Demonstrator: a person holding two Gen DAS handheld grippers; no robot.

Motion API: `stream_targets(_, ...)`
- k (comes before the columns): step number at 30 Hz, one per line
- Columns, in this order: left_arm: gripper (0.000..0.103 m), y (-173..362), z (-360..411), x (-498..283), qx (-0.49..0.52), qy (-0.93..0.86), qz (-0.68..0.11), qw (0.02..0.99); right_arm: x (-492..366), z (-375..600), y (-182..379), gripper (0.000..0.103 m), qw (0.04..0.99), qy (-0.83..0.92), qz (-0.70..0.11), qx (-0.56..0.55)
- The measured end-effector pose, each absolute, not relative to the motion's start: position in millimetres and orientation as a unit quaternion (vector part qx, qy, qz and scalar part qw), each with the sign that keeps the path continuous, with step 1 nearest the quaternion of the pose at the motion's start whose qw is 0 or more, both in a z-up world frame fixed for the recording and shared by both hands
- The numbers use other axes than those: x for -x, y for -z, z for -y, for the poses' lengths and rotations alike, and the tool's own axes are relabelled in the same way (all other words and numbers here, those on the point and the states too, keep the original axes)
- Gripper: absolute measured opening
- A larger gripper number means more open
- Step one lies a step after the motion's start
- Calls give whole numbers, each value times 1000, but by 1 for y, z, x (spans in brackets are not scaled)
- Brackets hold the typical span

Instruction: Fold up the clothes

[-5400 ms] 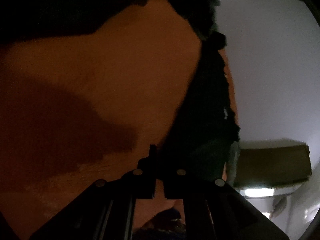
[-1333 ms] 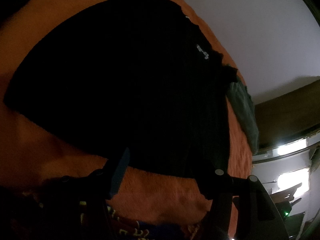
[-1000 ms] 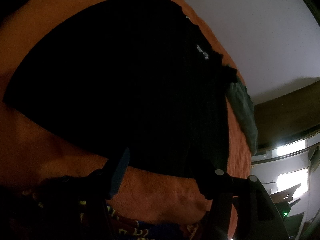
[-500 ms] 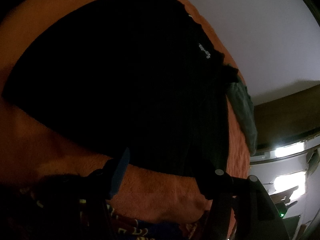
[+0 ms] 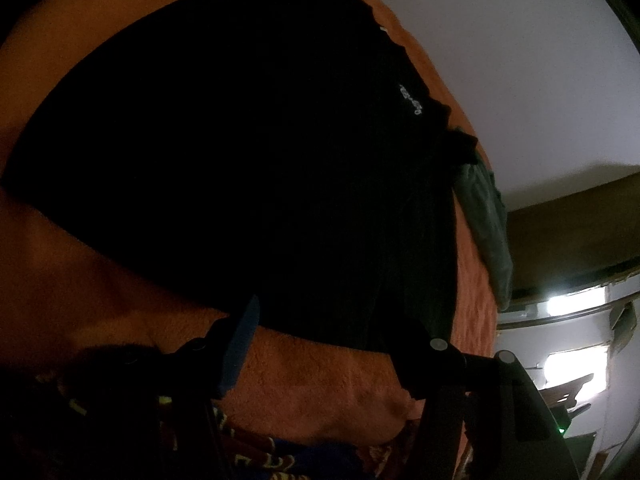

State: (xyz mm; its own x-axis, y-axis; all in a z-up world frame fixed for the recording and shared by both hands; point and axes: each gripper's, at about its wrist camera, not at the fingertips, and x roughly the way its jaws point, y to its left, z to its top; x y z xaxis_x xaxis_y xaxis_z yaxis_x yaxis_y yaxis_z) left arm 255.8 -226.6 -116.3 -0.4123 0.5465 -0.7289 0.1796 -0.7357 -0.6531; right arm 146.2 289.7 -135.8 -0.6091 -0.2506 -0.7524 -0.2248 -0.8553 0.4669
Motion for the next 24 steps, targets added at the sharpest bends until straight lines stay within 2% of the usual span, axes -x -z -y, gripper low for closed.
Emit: stream_targets(24, 63, 119, 225, -257, 536, -755, 355, 126, -144, -294, 140, 56, 3, 850, 277, -448)
